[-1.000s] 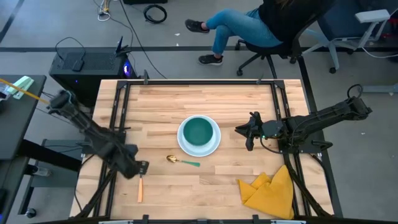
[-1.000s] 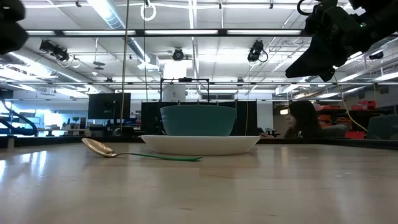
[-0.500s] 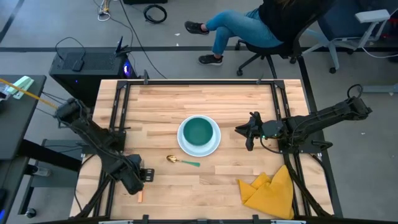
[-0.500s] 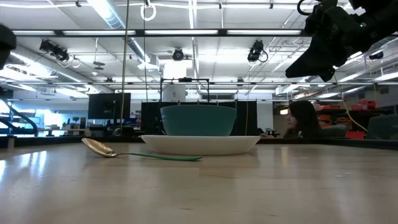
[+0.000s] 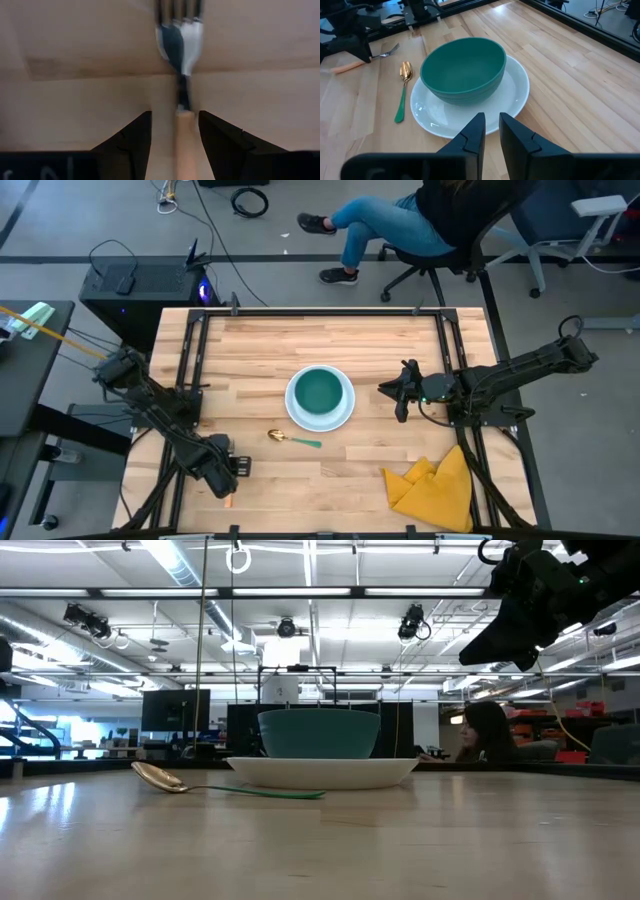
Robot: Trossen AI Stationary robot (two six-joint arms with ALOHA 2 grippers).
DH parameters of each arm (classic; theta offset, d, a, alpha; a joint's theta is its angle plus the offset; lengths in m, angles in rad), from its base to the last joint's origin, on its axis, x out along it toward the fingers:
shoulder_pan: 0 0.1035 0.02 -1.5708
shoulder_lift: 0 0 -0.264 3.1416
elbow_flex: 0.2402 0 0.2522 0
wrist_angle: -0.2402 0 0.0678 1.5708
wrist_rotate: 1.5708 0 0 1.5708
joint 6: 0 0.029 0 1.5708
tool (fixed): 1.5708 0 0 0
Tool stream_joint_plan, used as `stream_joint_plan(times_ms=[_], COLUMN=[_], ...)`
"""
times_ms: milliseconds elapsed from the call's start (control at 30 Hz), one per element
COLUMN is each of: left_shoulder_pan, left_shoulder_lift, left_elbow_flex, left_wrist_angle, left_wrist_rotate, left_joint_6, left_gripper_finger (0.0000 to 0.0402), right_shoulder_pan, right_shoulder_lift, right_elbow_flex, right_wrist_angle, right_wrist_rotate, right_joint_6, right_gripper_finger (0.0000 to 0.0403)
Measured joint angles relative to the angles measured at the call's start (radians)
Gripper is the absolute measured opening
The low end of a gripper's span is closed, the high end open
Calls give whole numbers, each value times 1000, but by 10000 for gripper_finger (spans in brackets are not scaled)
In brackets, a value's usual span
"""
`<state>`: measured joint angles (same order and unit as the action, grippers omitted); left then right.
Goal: Set table place
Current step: Put the orange fork on the left of the white plate
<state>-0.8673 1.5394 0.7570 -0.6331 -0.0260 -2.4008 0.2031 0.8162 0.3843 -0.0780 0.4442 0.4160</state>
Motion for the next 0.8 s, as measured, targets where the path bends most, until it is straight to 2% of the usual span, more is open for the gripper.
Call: stream_joint_plan(times_ms=[800], left_shoulder_pan=[1], left_shoulder_lift=[16], left_elbow_flex=[2], left_wrist_angle=[1], left_wrist_rotate=[30], left_joint_6=[52], left_gripper_finger=[164], right_shoulder_pan=[0], right_shoulder_lift=[0], right_elbow_flex=[0], right_wrist_angle=[-2], right_wrist_rotate=[0], right_joint_6=[0], right_gripper_finger=[64])
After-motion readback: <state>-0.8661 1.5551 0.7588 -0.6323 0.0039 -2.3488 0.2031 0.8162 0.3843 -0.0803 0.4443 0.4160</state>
